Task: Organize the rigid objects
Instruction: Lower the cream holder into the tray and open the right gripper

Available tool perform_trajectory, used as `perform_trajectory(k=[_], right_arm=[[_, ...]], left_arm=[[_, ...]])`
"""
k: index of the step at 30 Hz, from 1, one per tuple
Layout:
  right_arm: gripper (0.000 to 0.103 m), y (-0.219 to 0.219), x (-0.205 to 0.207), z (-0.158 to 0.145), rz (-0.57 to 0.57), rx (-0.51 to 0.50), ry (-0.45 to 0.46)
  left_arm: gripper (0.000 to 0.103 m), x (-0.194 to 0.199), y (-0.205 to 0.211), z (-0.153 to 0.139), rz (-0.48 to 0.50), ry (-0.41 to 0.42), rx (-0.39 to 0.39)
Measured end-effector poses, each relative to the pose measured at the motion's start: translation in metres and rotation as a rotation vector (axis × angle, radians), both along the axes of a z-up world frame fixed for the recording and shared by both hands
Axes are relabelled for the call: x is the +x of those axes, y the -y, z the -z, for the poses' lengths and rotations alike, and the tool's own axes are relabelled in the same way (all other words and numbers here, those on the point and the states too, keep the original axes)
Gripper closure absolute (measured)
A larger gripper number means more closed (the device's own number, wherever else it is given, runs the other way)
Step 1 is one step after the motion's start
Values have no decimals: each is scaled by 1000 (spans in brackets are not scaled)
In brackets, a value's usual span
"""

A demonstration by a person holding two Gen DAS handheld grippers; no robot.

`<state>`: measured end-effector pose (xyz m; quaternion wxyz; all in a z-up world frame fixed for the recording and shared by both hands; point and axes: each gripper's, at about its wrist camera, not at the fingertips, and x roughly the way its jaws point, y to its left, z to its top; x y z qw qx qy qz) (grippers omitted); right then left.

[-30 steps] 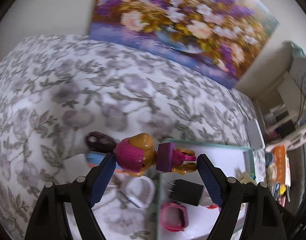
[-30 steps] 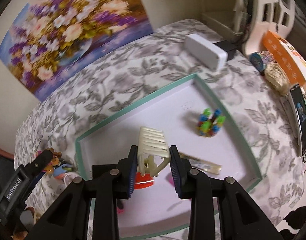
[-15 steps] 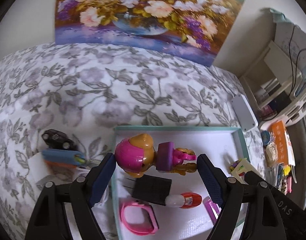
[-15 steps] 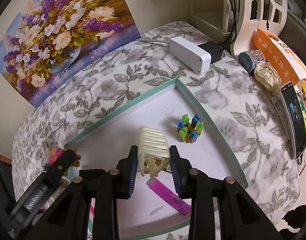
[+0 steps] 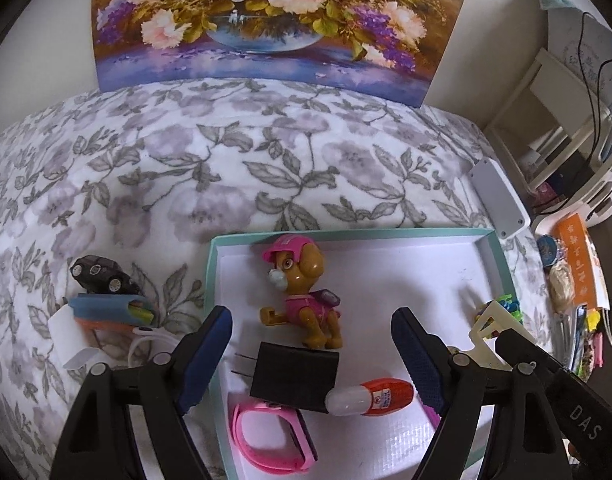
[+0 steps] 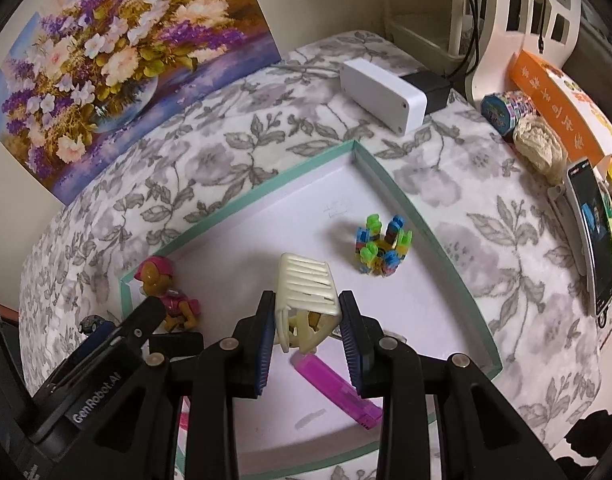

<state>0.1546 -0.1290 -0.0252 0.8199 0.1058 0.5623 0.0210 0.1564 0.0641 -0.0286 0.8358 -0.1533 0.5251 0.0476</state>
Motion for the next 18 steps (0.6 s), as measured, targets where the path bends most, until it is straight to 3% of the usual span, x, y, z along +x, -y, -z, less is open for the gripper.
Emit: perform_trajectory(k=[10, 17, 18], right_arm=[[69, 1, 0, 3, 2, 2, -26], [59, -2, 0, 3, -15, -16, -32], [53, -2, 0, 3, -16, -22, -32]], left_arm=[[18, -1, -11, 2, -39, -44, 37], [17, -2, -18, 0, -54, -56, 58], [16, -2, -18, -1, -57, -57, 61]])
